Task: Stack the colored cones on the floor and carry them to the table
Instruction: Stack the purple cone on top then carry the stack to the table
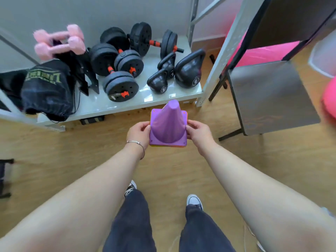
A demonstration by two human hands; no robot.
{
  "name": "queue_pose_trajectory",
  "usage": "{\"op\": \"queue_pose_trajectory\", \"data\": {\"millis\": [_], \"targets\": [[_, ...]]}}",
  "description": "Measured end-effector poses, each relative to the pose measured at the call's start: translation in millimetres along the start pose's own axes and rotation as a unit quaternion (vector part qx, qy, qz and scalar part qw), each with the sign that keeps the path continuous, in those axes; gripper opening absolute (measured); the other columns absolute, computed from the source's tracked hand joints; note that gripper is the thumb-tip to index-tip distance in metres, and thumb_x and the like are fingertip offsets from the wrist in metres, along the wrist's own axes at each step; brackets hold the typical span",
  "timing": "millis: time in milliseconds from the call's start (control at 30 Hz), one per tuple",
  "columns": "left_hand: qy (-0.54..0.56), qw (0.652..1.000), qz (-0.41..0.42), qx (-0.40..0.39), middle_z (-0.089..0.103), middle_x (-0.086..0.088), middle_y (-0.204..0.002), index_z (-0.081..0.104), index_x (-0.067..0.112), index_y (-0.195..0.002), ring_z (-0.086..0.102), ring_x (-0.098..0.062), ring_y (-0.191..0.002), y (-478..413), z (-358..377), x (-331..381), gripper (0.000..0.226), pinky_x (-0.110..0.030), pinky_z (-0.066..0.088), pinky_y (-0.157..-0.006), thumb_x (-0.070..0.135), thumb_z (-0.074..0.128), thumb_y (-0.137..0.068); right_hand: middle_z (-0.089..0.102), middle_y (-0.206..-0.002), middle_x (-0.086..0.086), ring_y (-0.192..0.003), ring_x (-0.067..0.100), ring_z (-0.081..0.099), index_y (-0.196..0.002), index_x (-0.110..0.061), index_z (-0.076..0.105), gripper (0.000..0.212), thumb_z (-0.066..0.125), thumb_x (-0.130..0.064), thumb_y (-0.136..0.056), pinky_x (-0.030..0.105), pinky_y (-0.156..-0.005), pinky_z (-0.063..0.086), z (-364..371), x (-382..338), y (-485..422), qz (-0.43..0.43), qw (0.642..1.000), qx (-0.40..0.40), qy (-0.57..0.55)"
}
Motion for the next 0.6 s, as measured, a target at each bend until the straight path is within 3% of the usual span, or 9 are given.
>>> {"op": "queue_pose_trajectory", "data": {"millis": [167,333,400,467,533,600], "targets": [[0.027,0.999,0.041,0.013,0.073,0.005,-0.104,0.072,0.021,-0.108,0.066,-0.009,-0.091,70.1,-45.0,79.5,0.026,-0.023,0.051,-0.084,0.020,0.057,-0.087,0.073,-0.104,0.014,-0.093,0.030,0.072,-0.126,-0.013,0.064,0.036,0.059,-0.007,-0.091,0.051,-0.088,0.058,-28.1,-86.6,80.6,-0.075,0.997,-0.002,0.035],[0.087,0.994,0.063,0.021,0.075,-0.002,-0.104,0.072,0.025,-0.109,0.068,-0.016,-0.087,129.0,-78.8,149.1,0.029,-0.034,0.052,-0.089,0.025,0.056,-0.085,0.074,-0.106,0.012,-0.101,0.029,0.071,-0.120,-0.017,0.068,0.035,0.059,-0.010,-0.086,0.052,-0.093,0.054,-43.0,-165.9,147.5,-0.159,0.985,0.008,0.063],[0.106,0.990,0.088,0.016,0.075,0.001,-0.101,0.074,0.032,-0.102,0.066,-0.015,-0.087,151.8,-93.1,174.8,0.029,-0.041,0.053,-0.090,0.020,0.054,-0.085,0.077,-0.105,0.003,-0.103,0.021,0.071,-0.115,-0.018,0.073,0.036,0.057,-0.007,-0.084,0.048,-0.094,0.055,-41.6,-195.3,173.4,-0.203,0.976,-0.004,0.082],[0.118,0.987,0.111,0.023,0.074,0.006,-0.098,0.075,0.040,-0.093,0.065,-0.013,-0.086,172.2,-109.0,197.3,0.036,-0.045,0.054,-0.090,0.015,0.051,-0.084,0.078,-0.096,-0.007,-0.099,0.017,0.071,-0.104,-0.030,0.076,0.039,0.053,-0.009,-0.080,0.045,-0.089,0.057,-37.9,-221.7,200.4,-0.245,0.962,-0.010,0.120],[0.128,0.983,0.128,0.037,0.075,0.009,-0.101,0.073,0.043,-0.093,0.067,-0.015,-0.093,189.3,-125.9,217.6,0.043,-0.043,0.055,-0.090,0.009,0.048,-0.084,0.076,-0.092,-0.009,-0.095,0.023,0.069,-0.090,-0.044,0.069,0.040,0.049,-0.012,-0.077,0.044,-0.084,0.058,-33.4,-245.0,223.3,-0.278,0.947,-0.011,0.158],[0.123,0.980,0.152,0.045,0.074,0.013,-0.102,0.072,0.043,-0.098,0.067,-0.017,-0.101,202.2,-142.2,237.0,0.048,-0.037,0.056,-0.089,0.006,0.045,-0.085,0.071,-0.098,-0.012,-0.088,0.025,0.066,-0.088,-0.043,0.067,0.040,0.046,-0.011,-0.075,0.043,-0.081,0.056,-27.0,-263.7,236.4,-0.298,0.939,-0.022,0.170]]}}
Point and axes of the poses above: each hand's wrist, its own y-axis away from the middle knuckle, its own z-axis out of the palm, x = y × z, the point moved 5 cm from there along -y, towards the middle knuckle
